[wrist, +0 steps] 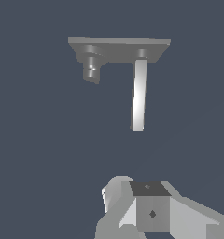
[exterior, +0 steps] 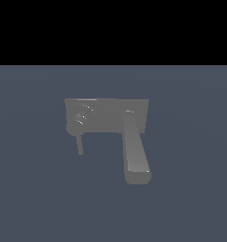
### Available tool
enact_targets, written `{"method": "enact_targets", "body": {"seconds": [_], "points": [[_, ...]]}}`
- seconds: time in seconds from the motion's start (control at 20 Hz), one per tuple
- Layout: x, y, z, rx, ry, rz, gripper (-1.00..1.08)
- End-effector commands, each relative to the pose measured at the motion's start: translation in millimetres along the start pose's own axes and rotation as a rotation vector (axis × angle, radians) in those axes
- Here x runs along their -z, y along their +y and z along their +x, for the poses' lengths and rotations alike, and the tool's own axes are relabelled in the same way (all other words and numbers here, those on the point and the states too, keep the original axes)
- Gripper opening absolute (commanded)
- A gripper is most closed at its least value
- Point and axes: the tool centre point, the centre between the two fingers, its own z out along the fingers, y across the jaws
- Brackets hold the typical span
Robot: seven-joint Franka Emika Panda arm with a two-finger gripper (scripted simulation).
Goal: Turn on the faucet by rotating a designated handle.
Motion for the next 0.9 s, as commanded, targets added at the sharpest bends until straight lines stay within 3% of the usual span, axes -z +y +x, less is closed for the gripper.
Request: {"method": "enact_targets", "body": {"seconds": [0.0,0.05,0.1,0.15,0.2,0.25,0.3,0.35,0.4,0.45,0.5,0.55,0.6,0.65,0.7,0.75,0.8,0.85], "points": [[-22.3,-11.2,5.3,0.019,-0.036,-0.015,0.1],[-59.0,-9.2,11.9,-0.024,-0.104,-0.008,-0.03],[-77.1,-26.3,17.9,0.012,-0.116,-0.03,0.24],[-92.3,-24.9,26.2,-0.025,-0.123,-0.011,0.29],[-116.4,-15.1,28.9,-0.082,-0.159,-0.037,0.43],[-143.5,-39.2,26.7,-0.041,-0.19,-0.044,0.05],[-156.4,-50.0,31.8,-0.022,-0.2,-0.049,0.41],[-174.8,-70.3,26.1,-0.11,-0.217,-0.004,0.55],[-179.8,-28.2,30.2,-0.199,-0.234,0.04,0.55],[-178.9,-38.8,50.1,-0.162,-0.206,0.019,-0.25],[-206.2,-34.1,44.9,-0.215,-0.243,-0.001,0.77],[-202.9,-49.8,65.1,-0.254,-0.211,0.036,0.34],[-239.7,-46.6,43.1,-0.327,-0.278,0.047,0.24],[-242.1,-43.7,45.2,-0.334,-0.285,0.048,0.24],[-214.9,-59.6,92.3,-0.34,-0.194,0.091,0.74],[-213.0,-58.9,90.6,-0.341,-0.188,0.093,0.74],[-240.3,-51.4,85.4,-0.424,-0.231,0.11,0.57],[-223.4,-55.3,119.9,-0.441,-0.162,0.125,0.76]]}}
